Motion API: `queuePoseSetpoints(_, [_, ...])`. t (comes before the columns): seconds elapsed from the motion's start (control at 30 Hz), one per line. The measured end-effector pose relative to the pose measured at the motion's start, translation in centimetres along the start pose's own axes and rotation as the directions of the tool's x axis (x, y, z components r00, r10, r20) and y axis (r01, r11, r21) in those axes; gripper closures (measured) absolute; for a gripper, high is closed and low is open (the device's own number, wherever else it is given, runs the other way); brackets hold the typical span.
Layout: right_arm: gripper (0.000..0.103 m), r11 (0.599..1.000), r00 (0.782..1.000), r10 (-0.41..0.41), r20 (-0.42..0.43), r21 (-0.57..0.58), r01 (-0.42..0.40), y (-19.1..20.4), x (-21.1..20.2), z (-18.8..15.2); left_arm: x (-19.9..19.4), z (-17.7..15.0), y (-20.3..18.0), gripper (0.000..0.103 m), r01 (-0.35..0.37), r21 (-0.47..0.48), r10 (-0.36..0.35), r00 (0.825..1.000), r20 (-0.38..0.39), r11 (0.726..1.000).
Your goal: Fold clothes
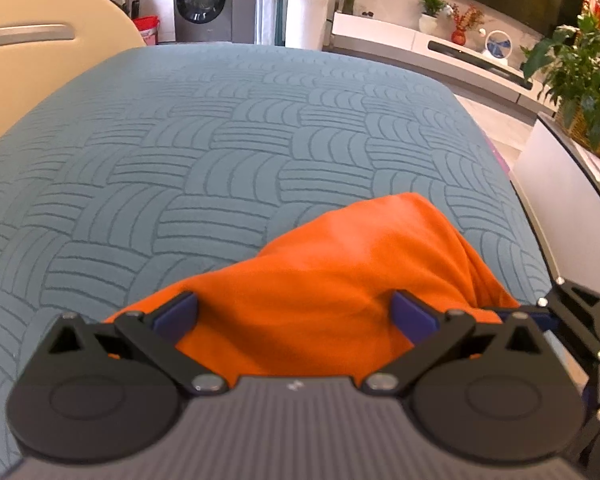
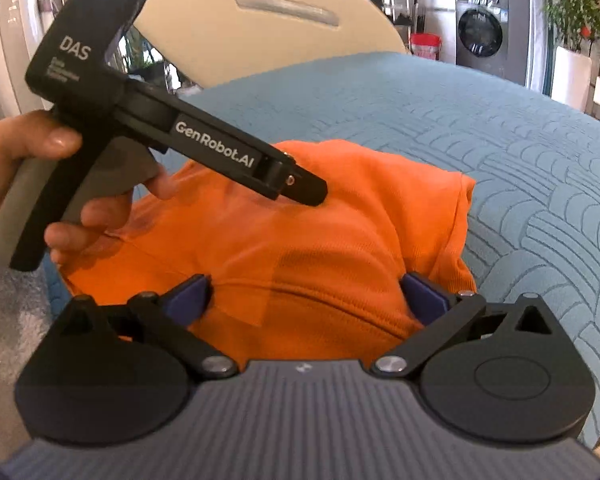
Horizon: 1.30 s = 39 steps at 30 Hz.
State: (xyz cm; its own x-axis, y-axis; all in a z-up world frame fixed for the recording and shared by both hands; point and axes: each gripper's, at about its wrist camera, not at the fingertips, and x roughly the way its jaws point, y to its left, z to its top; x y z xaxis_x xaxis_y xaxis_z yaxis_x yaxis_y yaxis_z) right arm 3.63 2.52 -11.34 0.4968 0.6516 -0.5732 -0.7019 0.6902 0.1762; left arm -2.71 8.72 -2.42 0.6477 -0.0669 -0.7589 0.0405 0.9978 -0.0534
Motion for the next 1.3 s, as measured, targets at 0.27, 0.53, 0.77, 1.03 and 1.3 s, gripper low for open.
queuePoseSetpoints(0.27, [0.000, 1.000, 1.000, 0.014, -0.024, -0.014, -0.015, -0.4, 0.3, 0.1, 0.0, -0.1, 0.0, 0.000, -0.002, 0.007, 0.002, 1.000, 0.005, 1.000])
queuePoseSetpoints(0.53, [0.000, 0.999, 0.999, 0.030, -0.009, -0.010, -0.030, -0.1, -1.2, -0.6, 0.4, 0.3, -0.4, 0.000, -0.014, 0.023, 0.014, 1.000, -0.025, 1.000])
queuePoseSetpoints(0.77, [0.000, 0.999, 0.999, 0.037, -0.035, -0.020, -0.038, -0.2, -1.5, -0.2, 0.5, 0.3, -0.2, 0.000, 0.000, 0.018, 0.001, 1.000, -0.024, 1.000])
queuePoseSetpoints(1.03, [0.000, 0.983, 0.986, 0.164, 0.021, 0.074, -0.165, -3.8, -6.6, 0.4, -2.5, 0.5, 0.0, 0.000, -0.028, 0.028, 0.031, 0.993, -0.110, 0.999])
queuePoseSetpoints(1.3, [0.000, 0.897, 0.923, -0.182, 0.340, 0.442, 0.014, -9.7, -11.0, -1.7, -6.9, -1.2, -1.8, 0.000, 0.015, -0.148, -0.027, 0.997, -0.075, 0.989])
